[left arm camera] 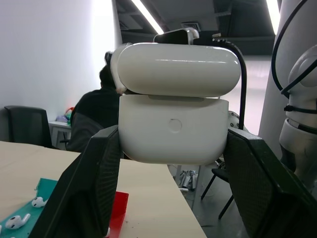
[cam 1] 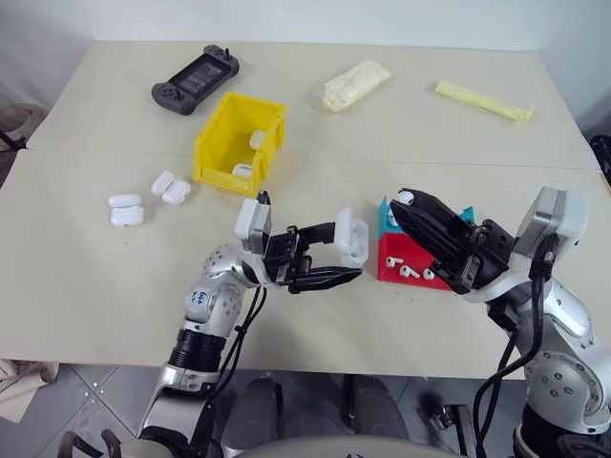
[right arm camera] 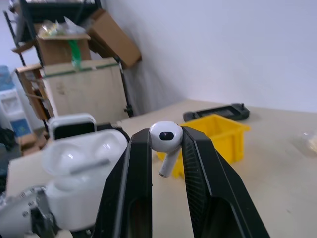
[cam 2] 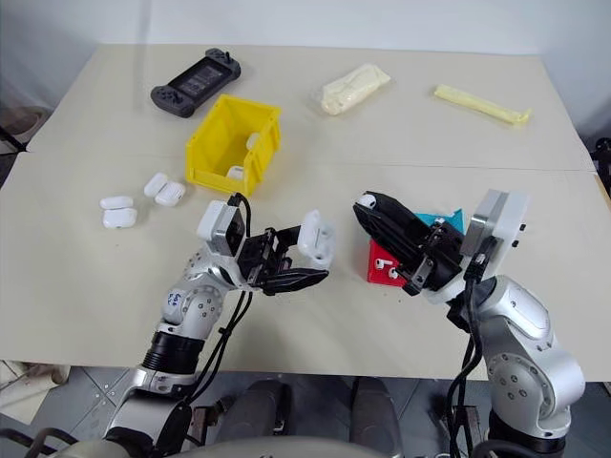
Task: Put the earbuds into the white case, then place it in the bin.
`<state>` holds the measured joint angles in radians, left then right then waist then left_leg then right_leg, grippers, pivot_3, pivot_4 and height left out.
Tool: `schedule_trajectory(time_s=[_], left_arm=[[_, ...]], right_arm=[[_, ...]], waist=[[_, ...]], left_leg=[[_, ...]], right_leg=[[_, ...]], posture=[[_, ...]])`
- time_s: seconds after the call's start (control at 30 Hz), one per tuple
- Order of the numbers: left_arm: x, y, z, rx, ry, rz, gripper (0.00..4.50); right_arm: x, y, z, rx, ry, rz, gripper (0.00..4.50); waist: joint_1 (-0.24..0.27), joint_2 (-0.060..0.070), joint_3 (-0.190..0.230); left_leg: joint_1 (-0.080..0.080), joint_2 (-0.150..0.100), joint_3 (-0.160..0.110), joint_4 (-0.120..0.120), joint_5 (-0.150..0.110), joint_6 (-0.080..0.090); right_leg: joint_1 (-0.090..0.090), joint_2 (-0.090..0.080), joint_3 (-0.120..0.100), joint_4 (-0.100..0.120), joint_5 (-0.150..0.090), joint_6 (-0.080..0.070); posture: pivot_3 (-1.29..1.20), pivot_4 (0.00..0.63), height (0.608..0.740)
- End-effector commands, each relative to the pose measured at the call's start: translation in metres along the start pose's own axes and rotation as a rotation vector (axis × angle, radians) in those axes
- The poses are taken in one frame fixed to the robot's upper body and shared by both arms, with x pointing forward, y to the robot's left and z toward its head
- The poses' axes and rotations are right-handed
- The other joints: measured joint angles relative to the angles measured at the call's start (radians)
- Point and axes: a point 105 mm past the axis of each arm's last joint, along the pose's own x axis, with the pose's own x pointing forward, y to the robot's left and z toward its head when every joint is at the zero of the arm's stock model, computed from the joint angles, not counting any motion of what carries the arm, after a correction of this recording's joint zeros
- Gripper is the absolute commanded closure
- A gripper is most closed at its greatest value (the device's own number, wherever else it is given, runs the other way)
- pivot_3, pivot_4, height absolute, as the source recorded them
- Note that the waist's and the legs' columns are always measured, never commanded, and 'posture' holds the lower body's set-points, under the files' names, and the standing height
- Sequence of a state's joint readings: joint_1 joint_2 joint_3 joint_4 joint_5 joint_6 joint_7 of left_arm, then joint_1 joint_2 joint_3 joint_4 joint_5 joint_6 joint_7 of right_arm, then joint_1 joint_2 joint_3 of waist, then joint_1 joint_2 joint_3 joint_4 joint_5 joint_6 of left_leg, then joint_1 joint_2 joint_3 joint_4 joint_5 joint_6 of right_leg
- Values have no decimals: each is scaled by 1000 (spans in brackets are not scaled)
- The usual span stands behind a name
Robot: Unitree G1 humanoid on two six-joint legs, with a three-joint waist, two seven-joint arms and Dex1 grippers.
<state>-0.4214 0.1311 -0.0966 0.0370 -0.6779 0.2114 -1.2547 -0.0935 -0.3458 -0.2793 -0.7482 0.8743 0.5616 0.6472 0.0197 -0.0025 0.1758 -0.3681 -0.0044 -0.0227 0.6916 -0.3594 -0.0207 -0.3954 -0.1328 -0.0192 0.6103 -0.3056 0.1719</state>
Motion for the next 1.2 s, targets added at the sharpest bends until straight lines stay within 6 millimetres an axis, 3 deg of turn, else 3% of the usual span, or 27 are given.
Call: schedule_trajectory(time_s=[0.03, 0.6, 1.2], left_arm=[[4, -6, 10, 27, -25, -25, 1752], [8, -5, 11, 65, -24, -13, 1752], [11, -3, 10, 80, -38, -15, 1752]], right_arm=[[7, 15, 10, -7, -56, 78, 4014], [8, 10, -17, 0, 25, 102, 4014], [9, 9, -32, 7, 98, 163, 4014]], waist=[[0, 0, 0], [0, 0, 0], [1, 0, 0]], left_leg=[[0, 0, 0, 0, 0, 0], [0, 0, 0, 0, 0, 1], [0, 0, 0, 0, 0, 1]], right_leg=[[0, 0, 0, 0, 0, 0], [0, 0, 0, 0, 0, 0], [0, 0, 0, -1, 0, 0]], posture=[[0, 150, 740], [0, 150, 740], [0, 150, 740]])
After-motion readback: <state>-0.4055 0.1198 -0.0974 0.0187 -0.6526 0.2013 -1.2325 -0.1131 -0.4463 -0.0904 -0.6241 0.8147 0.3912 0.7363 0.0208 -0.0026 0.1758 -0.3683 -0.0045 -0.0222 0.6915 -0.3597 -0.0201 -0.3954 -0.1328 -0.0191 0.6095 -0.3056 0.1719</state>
